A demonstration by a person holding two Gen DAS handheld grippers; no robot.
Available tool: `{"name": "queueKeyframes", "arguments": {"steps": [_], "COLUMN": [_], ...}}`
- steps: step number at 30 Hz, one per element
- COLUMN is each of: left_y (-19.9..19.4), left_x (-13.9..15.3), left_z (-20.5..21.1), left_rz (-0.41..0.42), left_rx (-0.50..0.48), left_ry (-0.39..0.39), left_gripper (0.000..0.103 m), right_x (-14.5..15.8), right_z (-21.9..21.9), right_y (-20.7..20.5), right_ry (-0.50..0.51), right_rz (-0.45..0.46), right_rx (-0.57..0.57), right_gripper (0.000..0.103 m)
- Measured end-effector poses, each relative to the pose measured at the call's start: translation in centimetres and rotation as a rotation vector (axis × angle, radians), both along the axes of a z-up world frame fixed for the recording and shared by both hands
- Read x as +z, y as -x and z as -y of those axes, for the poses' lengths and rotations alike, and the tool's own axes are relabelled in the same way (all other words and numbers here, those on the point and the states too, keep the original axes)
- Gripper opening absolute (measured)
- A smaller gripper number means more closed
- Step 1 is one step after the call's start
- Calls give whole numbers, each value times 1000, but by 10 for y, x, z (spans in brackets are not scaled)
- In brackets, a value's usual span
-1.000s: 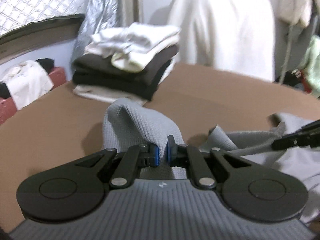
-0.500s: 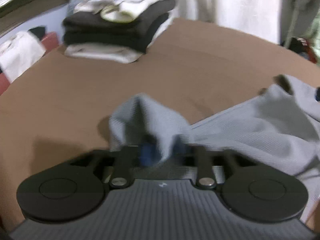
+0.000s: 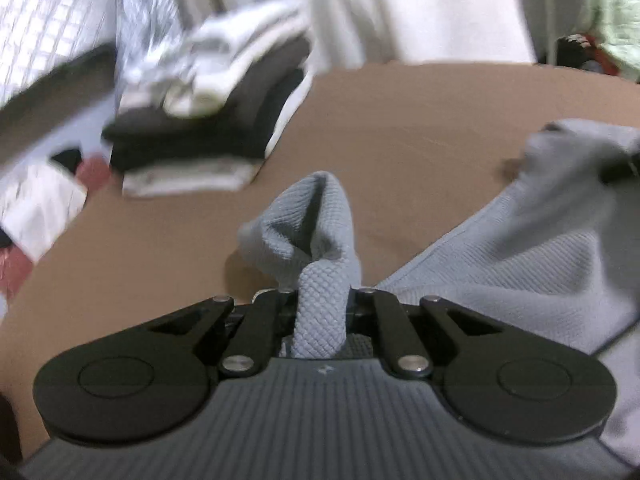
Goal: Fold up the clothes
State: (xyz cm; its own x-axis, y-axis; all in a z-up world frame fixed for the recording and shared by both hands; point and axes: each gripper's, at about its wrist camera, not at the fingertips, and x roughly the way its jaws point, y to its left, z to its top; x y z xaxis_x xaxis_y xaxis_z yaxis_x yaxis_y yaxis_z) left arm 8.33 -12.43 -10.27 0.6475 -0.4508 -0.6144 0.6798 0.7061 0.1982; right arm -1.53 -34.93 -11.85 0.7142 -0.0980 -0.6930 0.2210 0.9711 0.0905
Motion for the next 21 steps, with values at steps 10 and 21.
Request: {"name": "queueKeyframes", "arguments": {"steps": [10,21], "left_y": [7,-49], "left_x": [62,156], "left_z": [12,119], "left_rz": [72,264], "left_rx": [-102,-191], "left_ry": [53,0], "left_gripper": [7,8], "right_x": [106,169], "right_z": [-20,59], "right_y": [97,40], "right_ry": [22,352], "right_rz": [159,143], "right_rx": [-73,-48], "right_gripper": [3,2]}}
